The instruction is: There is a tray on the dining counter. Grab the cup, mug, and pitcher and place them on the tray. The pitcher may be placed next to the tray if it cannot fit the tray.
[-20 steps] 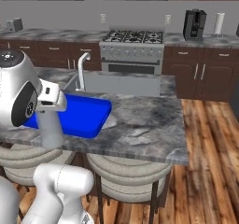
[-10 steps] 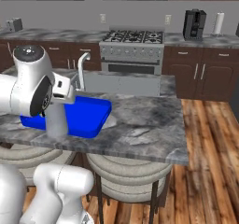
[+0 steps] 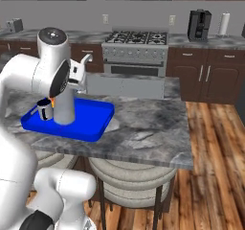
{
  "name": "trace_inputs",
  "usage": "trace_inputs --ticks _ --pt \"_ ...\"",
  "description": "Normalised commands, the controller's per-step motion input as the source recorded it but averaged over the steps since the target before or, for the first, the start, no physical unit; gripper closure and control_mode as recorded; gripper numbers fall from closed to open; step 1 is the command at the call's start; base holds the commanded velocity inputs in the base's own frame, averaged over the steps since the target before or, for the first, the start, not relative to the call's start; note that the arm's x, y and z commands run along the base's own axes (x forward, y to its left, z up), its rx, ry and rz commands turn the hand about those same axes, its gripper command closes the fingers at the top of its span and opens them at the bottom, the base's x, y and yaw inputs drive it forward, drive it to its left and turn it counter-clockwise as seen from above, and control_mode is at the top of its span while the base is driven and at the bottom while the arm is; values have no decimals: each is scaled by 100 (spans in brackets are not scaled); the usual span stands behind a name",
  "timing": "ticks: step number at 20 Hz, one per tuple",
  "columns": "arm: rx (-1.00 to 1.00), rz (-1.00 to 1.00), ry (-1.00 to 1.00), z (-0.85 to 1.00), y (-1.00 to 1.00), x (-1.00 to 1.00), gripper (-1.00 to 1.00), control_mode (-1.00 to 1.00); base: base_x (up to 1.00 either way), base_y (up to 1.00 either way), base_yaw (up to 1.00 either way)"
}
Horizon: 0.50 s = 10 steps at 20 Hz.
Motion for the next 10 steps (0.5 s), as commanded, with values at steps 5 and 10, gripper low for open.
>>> trace_inputs --ticks 5,10 --pt "0 0 1 -3 0 77 100 -100 0 0 0" --pt "-1 0 0 -40 7 71 100 -100 0 0 0"
